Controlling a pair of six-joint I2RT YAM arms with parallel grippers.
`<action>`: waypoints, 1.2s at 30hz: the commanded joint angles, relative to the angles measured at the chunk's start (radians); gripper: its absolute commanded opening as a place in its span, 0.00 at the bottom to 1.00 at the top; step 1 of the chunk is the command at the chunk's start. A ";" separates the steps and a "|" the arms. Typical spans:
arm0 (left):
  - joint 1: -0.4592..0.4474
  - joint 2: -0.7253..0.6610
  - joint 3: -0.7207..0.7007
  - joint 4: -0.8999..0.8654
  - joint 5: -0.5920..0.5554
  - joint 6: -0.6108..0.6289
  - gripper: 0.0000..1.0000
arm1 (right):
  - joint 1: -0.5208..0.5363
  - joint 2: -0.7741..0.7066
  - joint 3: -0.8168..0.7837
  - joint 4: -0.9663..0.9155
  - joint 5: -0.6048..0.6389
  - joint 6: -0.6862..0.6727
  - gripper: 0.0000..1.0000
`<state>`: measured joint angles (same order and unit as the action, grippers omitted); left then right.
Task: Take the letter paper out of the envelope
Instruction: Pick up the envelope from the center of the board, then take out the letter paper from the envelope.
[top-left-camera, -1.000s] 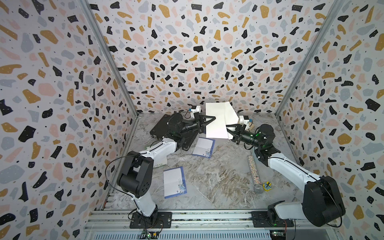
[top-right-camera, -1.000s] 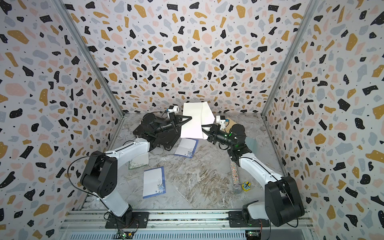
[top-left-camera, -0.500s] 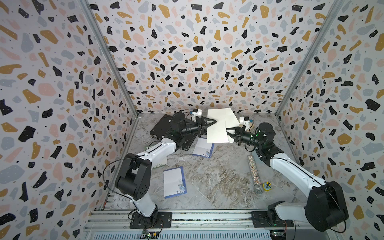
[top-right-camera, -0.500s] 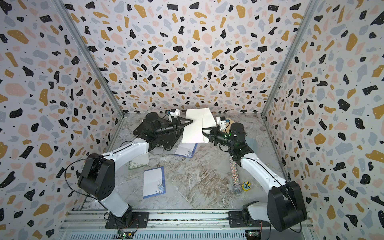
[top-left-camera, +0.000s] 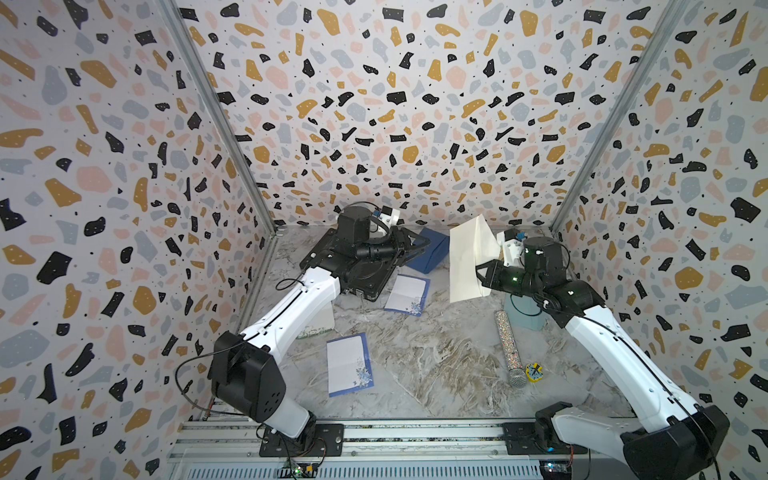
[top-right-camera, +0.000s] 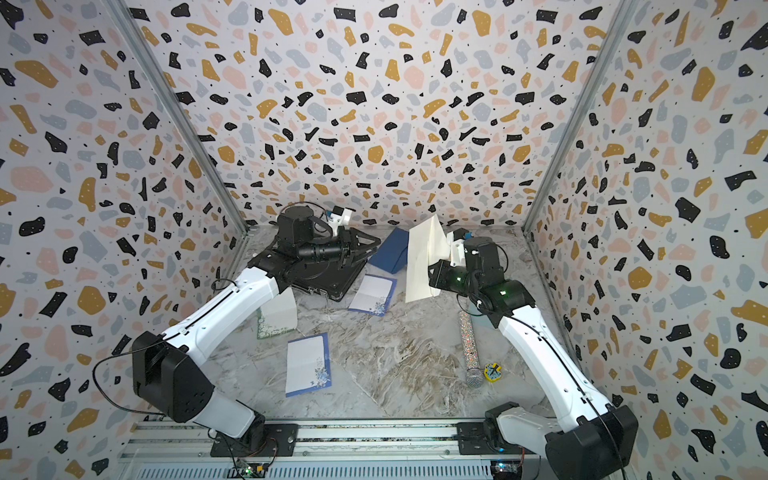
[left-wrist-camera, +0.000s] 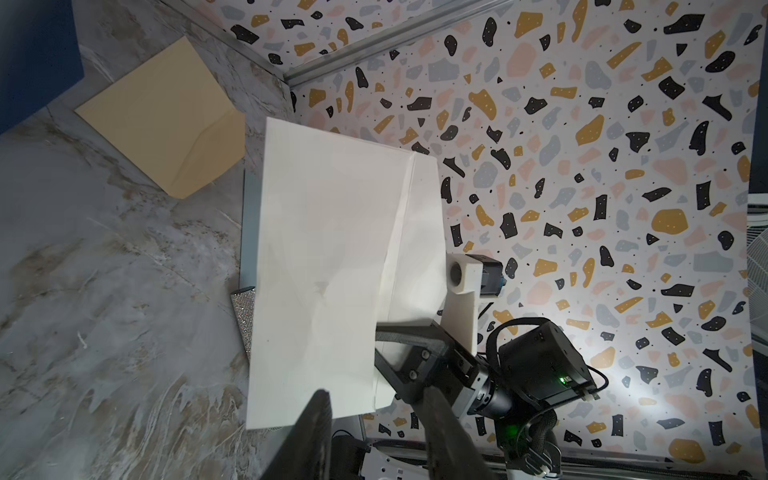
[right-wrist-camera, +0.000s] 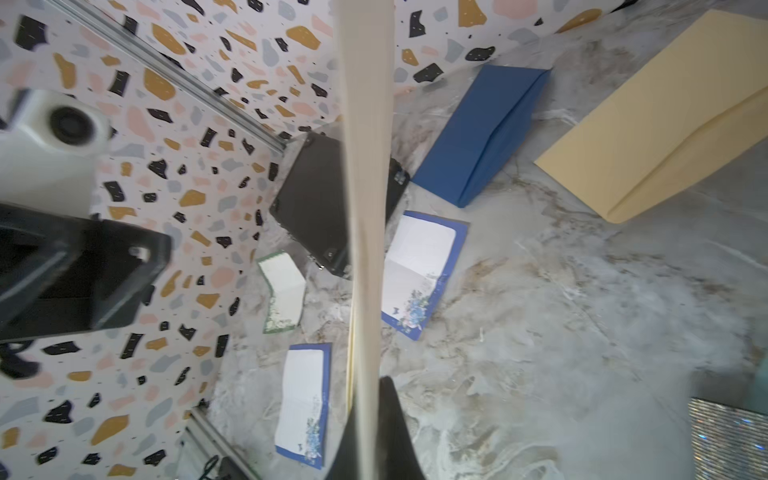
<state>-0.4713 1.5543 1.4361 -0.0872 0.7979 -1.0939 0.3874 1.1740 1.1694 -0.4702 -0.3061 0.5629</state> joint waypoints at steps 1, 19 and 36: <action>-0.032 0.030 0.074 -0.047 -0.008 0.059 0.36 | 0.038 0.012 0.070 -0.076 0.131 -0.171 0.00; -0.117 0.157 0.250 -0.138 -0.026 0.150 0.09 | 0.297 0.085 0.150 -0.133 0.380 -0.295 0.00; -0.121 0.176 0.229 -0.168 -0.094 0.213 0.05 | 0.366 0.108 0.210 -0.167 0.396 -0.215 0.00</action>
<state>-0.5858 1.7134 1.6524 -0.2829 0.7265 -0.9062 0.7406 1.2804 1.3403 -0.6071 0.0647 0.3241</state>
